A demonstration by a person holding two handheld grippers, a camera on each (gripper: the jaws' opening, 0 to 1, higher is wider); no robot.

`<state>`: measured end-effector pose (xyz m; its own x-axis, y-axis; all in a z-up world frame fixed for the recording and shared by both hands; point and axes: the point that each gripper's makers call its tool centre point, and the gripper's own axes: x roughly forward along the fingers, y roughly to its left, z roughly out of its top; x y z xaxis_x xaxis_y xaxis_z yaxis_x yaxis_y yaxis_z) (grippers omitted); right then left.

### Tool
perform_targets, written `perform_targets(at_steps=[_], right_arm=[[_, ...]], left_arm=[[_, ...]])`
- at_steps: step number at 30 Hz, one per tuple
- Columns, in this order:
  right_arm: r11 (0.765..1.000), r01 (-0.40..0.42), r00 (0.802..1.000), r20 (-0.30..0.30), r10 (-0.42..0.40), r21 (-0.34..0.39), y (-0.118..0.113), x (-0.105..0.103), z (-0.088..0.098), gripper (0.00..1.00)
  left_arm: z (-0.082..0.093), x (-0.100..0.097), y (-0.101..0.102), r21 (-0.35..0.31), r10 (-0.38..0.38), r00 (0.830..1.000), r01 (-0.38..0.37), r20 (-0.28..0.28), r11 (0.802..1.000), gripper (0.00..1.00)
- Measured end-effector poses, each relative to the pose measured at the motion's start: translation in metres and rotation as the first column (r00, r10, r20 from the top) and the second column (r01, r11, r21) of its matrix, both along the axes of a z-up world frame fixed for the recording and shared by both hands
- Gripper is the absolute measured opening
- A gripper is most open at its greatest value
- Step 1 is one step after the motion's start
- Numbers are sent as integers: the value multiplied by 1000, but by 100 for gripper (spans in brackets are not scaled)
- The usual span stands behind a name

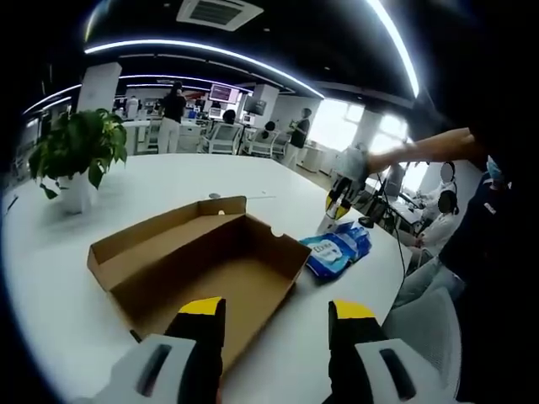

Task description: Operate the shoe box by opening the lid, removing the specified soft item, and placing it in the target area until the item is outside and the box remains undamaged.

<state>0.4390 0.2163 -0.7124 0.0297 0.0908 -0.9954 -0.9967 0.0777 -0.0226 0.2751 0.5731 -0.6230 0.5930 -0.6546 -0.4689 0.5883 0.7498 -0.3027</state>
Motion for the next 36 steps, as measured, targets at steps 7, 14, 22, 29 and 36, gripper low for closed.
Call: perform_targets(at_steps=[7,14,22,29,36], right_arm=[[999,-30,1000,-4,30,-13,-1,-2,-2,19],[998,-57,998,-7,57,-20,-1,-5,-1,19],[997,-79,997,-3,79,-25,-3,-3,-2,20],[996,-85,996,7,85,-21,-1,-1,-1,20],[995,-94,995,17,94,-25,-3,2,0,21]], left_arm=[[0,-1,-2,-1,-2,1000,2,0,1000,50],[0,-2,-2,0,-2,1000,2,-2,1000,49],[0,-3,-3,-1,-4,1000,4,-3,1000,49],[0,-3,-3,-2,-3,1000,3,-3,1000,49],[-1,-5,-4,-1,-7,1000,7,-6,1000,49]])
